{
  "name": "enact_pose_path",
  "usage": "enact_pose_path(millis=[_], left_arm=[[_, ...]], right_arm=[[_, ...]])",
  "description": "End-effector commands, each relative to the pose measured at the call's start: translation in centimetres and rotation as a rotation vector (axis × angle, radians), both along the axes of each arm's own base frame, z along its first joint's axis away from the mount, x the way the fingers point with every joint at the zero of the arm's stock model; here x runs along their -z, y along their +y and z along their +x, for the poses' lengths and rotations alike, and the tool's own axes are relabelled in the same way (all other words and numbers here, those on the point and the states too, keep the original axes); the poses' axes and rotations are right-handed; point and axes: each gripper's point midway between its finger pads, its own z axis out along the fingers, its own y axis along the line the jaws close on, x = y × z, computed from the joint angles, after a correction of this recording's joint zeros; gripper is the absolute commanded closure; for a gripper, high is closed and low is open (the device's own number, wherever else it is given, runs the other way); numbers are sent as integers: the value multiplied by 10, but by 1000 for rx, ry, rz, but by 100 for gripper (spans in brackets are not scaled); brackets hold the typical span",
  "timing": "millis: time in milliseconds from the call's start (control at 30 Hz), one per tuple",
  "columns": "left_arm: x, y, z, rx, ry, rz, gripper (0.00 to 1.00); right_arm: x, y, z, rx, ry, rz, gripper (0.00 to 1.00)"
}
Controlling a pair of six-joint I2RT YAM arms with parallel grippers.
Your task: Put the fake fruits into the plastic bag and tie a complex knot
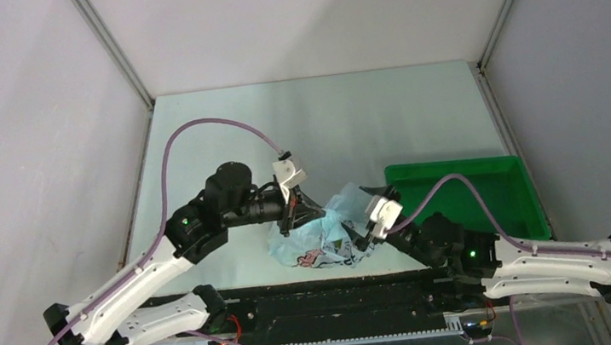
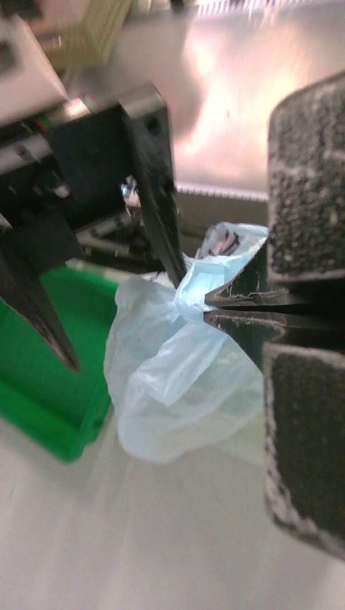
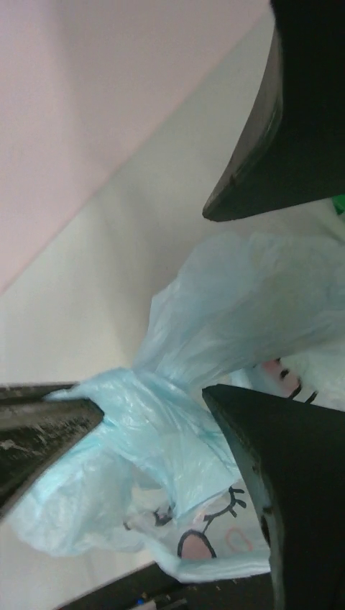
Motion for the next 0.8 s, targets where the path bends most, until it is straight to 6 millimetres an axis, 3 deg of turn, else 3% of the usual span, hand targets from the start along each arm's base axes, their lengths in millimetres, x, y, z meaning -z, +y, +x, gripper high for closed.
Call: enact_pose_path(millis=[0, 133, 333, 500, 600, 767], left_arm=[[-17, 8, 33, -140, -273, -45, 100], [-11, 8, 33, -140, -370, -11, 100], [1, 8, 26, -120, -464, 49, 100], [9, 11, 16, -112, -564, 97, 100], [16, 18, 23, -175, -620, 148, 100], [15, 20, 22, -229, -673, 155, 100]], right_arm=[[-32, -23, 8, 135, 203, 204, 5], [-49, -39, 3, 172, 357, 378, 1], [-80, -36, -12, 132, 711, 806, 6], [-81, -10, -27, 80, 1076, 1038, 9], [-74, 5, -32, 90, 1268, 1128, 9], [-80, 28, -44, 32, 1419, 1194, 10]])
